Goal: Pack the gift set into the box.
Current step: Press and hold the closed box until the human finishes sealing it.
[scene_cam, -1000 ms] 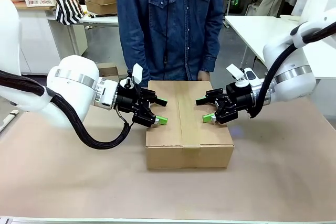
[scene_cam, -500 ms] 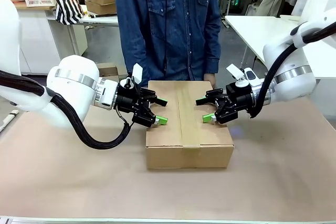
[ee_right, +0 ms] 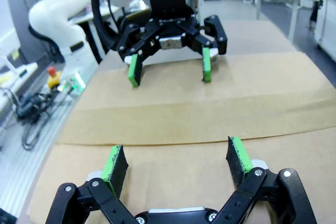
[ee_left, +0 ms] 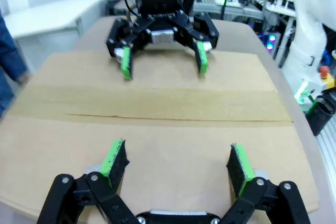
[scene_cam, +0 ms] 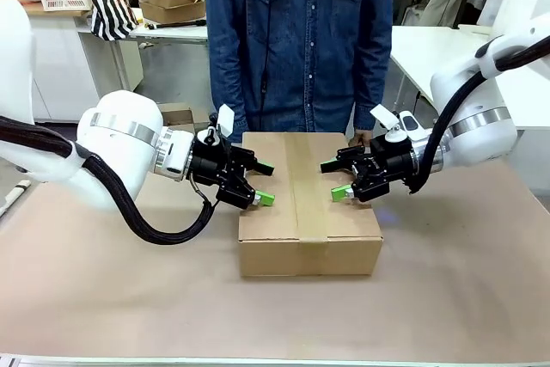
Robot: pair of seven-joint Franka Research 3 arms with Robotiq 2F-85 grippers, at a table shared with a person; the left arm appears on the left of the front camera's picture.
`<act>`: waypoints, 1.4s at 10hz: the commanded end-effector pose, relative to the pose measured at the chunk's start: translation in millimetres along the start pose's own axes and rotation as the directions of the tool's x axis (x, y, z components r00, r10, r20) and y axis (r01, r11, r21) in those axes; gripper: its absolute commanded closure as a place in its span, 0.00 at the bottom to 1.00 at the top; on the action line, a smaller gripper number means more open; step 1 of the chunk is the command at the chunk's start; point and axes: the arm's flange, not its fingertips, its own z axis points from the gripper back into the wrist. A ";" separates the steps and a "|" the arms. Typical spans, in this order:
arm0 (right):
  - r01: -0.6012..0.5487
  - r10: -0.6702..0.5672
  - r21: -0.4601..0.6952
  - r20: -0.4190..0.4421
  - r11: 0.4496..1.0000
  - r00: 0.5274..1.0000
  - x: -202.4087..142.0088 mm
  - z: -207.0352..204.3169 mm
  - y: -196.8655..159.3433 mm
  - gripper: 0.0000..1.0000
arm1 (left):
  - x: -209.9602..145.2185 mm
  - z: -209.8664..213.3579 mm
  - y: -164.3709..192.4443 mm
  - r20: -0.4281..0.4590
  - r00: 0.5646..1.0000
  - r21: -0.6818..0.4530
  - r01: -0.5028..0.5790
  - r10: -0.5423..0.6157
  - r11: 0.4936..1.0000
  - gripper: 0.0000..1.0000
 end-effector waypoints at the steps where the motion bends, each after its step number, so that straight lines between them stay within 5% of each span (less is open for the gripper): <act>1: 0.261 -0.262 0.067 0.010 0.963 0.965 25.2 2.1 -11.6 0.00 | 18.1 -6.9 6.7 -0.037 0.967 -0.195 -0.256 0.253 0.947 0.00; 3: 0.470 -0.481 0.120 0.083 0.874 0.873 83.3 15.2 3.1 0.00 | 80.8 14.8 -9.9 -0.008 0.939 -0.281 -0.331 0.343 0.901 0.00; 5: 0.676 -0.680 0.075 0.050 0.733 0.732 105.6 49.1 35.6 0.00 | 113.3 58.8 -34.7 0.038 0.847 -0.305 -0.496 0.531 0.813 0.00; 6: 0.784 -0.786 0.064 0.013 0.617 0.618 98.1 70.8 57.0 0.00 | 113.4 84.7 -43.6 0.083 0.806 -0.320 -0.536 0.586 0.781 0.00; 8: 0.900 -0.897 -0.002 0.086 0.435 0.434 65.8 118.4 93.3 0.00 | 90.6 125.9 -57.8 0.147 0.694 -0.304 -0.647 0.705 0.700 0.00; 10: 0.919 -0.886 -0.001 0.264 0.395 0.381 24.8 163.4 124.0 0.00 | 46.7 152.1 -72.4 0.147 0.534 -0.311 -0.774 0.833 0.551 0.00; 11: 0.892 -0.886 -0.020 0.106 0.452 0.452 52.5 124.6 93.2 0.00 | 83.6 135.3 -52.9 0.122 0.695 -0.289 -0.658 0.708 0.696 0.00; 14: 0.892 -0.886 -0.020 0.106 0.452 0.452 52.5 124.6 93.2 0.00 | 83.6 135.3 -52.9 0.122 0.695 -0.289 -0.658 0.708 0.696 0.00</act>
